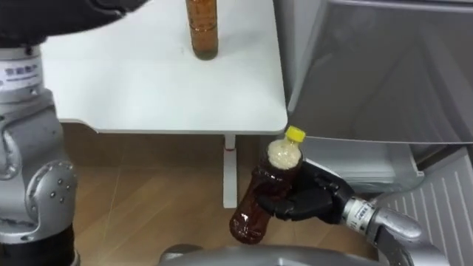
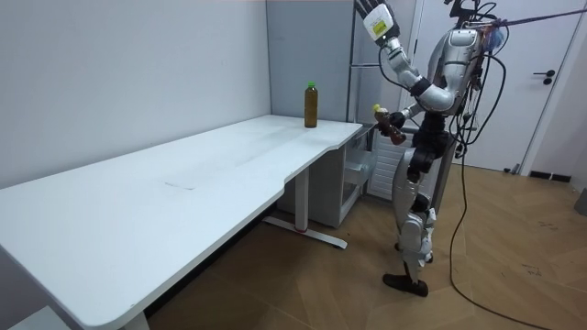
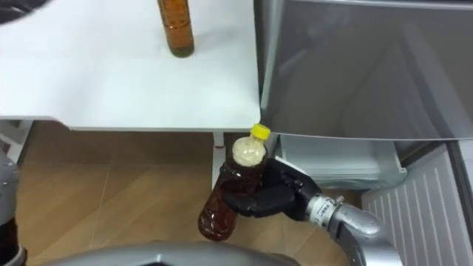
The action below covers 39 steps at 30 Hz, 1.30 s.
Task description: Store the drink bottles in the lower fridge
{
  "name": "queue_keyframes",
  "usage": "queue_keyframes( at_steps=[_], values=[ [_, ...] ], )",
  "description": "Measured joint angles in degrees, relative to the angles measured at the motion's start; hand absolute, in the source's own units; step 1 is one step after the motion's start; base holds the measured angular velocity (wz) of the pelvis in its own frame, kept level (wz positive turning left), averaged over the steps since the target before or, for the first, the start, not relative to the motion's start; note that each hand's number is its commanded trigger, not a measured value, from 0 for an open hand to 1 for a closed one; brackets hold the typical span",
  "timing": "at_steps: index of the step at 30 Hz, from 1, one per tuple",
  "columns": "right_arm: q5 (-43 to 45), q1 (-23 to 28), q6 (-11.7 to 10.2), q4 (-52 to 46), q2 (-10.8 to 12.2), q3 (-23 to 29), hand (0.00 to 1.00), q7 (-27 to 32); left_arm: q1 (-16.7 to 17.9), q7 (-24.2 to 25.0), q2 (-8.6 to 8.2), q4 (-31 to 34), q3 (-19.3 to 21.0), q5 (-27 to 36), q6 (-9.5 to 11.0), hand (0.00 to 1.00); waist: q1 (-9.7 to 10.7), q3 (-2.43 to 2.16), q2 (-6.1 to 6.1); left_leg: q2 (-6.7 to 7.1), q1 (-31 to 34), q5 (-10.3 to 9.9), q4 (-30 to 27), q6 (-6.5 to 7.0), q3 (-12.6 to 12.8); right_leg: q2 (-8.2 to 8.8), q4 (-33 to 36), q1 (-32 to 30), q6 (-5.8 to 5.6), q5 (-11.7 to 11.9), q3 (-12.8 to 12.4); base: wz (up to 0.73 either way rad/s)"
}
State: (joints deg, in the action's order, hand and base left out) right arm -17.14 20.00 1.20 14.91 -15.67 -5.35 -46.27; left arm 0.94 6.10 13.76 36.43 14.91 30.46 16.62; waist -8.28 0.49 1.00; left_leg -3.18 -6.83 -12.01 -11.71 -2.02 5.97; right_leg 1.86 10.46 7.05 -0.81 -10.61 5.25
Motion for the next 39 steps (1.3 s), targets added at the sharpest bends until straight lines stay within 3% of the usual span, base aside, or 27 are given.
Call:
queue_keyframes(
  at_steps=[3, 7, 12, 15, 18, 21, 26, 29, 33, 39],
  values=[
    [2.7, 0.6, 0.0, -0.1, 0.0, 0.6, 1.00, 0.2, 0.2, -4.4, 0.00, 0.0, 4.3, -0.2, 1.3, 0.00, -1.3, -0.27, -0.34, 0.07, 0.0, 0.0, 0.0, 0.00, -0.5, 0.05, -0.4, 0.6, 0.01, 0.0, 0.6, 0.08],
    [5.0, 2.7, 0.0, -2.4, 0.7, 2.2, 1.00, 0.6, 2.0, -12.0, -0.01, -0.5, 11.0, -2.1, 2.6, 0.00, -1.8, -0.28, -1.27, 0.12, -1.0, 0.0, 0.2, -0.03, -1.6, 0.08, -1.0, 2.2, 0.03, 0.0, 1.9, 0.14],
    [5.5, 3.5, 0.0, -2.4, 0.8, 2.8, 1.00, 1.6, 4.2, -21.4, 0.02, -3.5, 16.4, -5.7, 4.0, 0.00, -3.2, -0.23, -1.96, 0.18, -0.8, 0.1, 0.1, -0.10, -2.3, 0.20, -1.3, 2.5, 0.05, -0.1, 3.1, 0.08],
    [5.5, 5.0, 0.0, -2.4, 0.9, 2.5, 1.00, 3.0, 8.0, -28.0, 0.02, -7.5, 18.1, -8.4, 4.2, 0.00, -3.5, -0.39, -2.10, 0.38, -0.8, 0.1, 0.0, -0.10, -3.1, 0.35, -1.8, 3.0, 0.02, -0.1, 4.0, 0.13],
    [5.5, 5.7, 0.1, -2.4, 0.9, 2.1, 1.00, 4.6, 9.4, -33.5, 0.02, -11.9, 18.4, -9.3, 4.1, 0.00, -5.0, -0.40, -2.06, 0.48, -0.7, 0.1, 0.0, -0.09, -3.3, 0.50, -1.8, 2.9, 0.00, -0.2, 4.3, 0.03],
    [5.5, 5.9, 0.2, -2.4, 1.0, 2.0, 1.00, 5.8, 12.4, -38.4, 0.11, -15.9, 19.3, -12.5, 3.7, 0.00, -5.1, -0.43, -2.07, 0.71, -0.6, 0.1, 0.1, -0.07, -3.5, 0.60, -1.7, 3.0, -0.09, -0.2, 4.4, 0.03],
    [5.4, 6.2, 0.2, -2.4, 1.0, 1.9, 1.00, 7.1, 14.8, -42.8, 0.17, -23.8, 19.4, -12.3, 3.2, 0.00, -6.1, -0.51, -2.10, 0.74, -0.8, 0.1, 0.4, -0.06, -3.6, 0.60, -1.8, 3.0, -0.13, -0.2, 4.3, 0.00],
    [5.4, 6.2, 1.7, -2.3, 1.0, 1.5, 1.00, 8.2, 17.0, -45.2, 0.11, -28.9, 18.2, -11.9, 2.1, 0.00, -5.9, -0.59, -1.88, 0.80, -0.7, 0.1, 0.5, -0.06, -3.6, 0.70, -1.8, 3.0, -0.15, -0.2, 4.5, 0.01],
    [5.4, 5.6, 2.7, -2.3, 1.1, 0.7, 1.00, 9.4, 18.9, -47.2, 0.05, -37.3, 13.3, -10.5, 1.3, 0.00, -6.0, -0.62, -0.80, 0.90, -0.7, 0.1, 0.7, -0.05, -4.1, 0.86, -1.8, 3.1, -0.26, -0.3, 5.8, 0.05],
    [4.8, 5.2, 3.0, -2.3, 1.2, -2.5, 1.00, 10.3, 20.0, -47.0, -1.16, -48.8, 3.8, -0.7, -0.6, 0.00, -5.8, -0.59, 0.67, 0.94, -1.0, 0.1, 0.9, -0.04, -4.3, 0.86, -1.8, 3.2, -0.27, -0.3, 5.8, -0.02]
  ],
)
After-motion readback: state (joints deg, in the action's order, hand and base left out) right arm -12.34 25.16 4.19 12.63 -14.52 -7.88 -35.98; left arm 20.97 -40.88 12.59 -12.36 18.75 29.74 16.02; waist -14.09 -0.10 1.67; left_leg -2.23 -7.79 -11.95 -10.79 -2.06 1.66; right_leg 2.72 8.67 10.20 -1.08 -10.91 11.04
